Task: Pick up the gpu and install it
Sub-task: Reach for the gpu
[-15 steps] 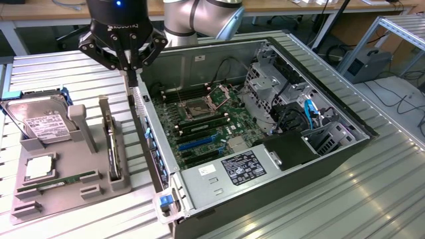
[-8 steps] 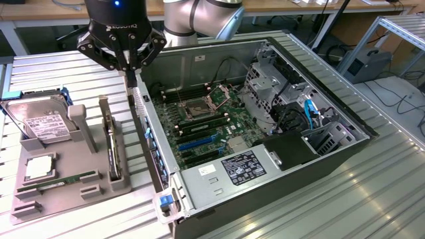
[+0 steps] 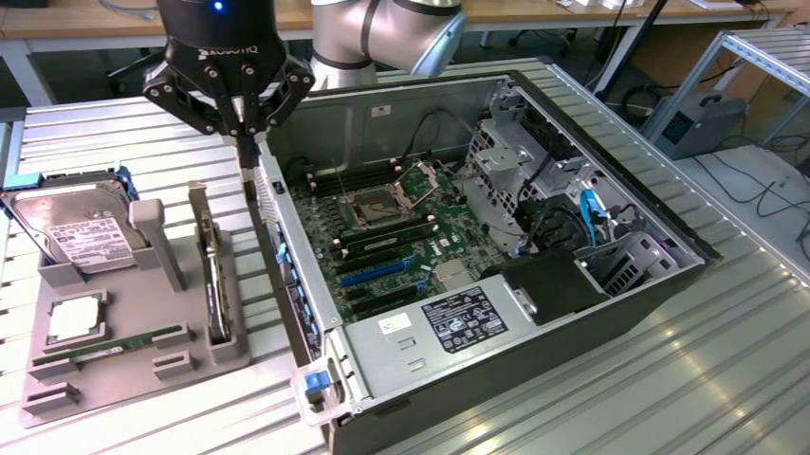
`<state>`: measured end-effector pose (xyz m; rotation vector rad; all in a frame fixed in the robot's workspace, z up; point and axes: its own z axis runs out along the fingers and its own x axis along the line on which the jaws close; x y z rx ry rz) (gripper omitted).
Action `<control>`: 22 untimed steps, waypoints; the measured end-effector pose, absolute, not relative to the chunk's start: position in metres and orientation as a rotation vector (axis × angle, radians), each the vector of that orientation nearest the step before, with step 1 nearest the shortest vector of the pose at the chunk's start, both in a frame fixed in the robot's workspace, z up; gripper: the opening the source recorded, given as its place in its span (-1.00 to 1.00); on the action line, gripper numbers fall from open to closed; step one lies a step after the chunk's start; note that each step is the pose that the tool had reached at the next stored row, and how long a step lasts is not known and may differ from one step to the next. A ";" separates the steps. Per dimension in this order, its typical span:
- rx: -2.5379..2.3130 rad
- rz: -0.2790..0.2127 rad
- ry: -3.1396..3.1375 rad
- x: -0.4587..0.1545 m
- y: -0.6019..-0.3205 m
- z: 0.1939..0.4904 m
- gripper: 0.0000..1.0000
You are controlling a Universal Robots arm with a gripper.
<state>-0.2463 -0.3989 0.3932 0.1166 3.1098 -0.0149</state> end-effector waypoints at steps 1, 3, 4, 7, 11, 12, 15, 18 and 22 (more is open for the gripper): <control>0.117 -0.016 3.110 -0.247 -0.399 0.393 -0.79; 0.117 -0.017 3.110 -0.247 -0.399 0.393 -0.79; 0.117 -0.018 3.110 -0.247 -0.399 0.393 -0.79; 0.117 -0.022 3.110 -0.248 -0.399 0.393 -0.79; 0.116 -0.025 3.110 -0.249 -0.399 0.393 -0.79; 0.116 -0.026 3.110 -0.249 -0.399 0.393 -0.79; 0.117 -0.028 3.109 -0.250 -0.399 0.393 -0.79; 0.116 -0.030 3.109 -0.251 -0.399 0.393 -0.79; 0.116 -0.034 3.109 -0.253 -0.399 0.393 -0.79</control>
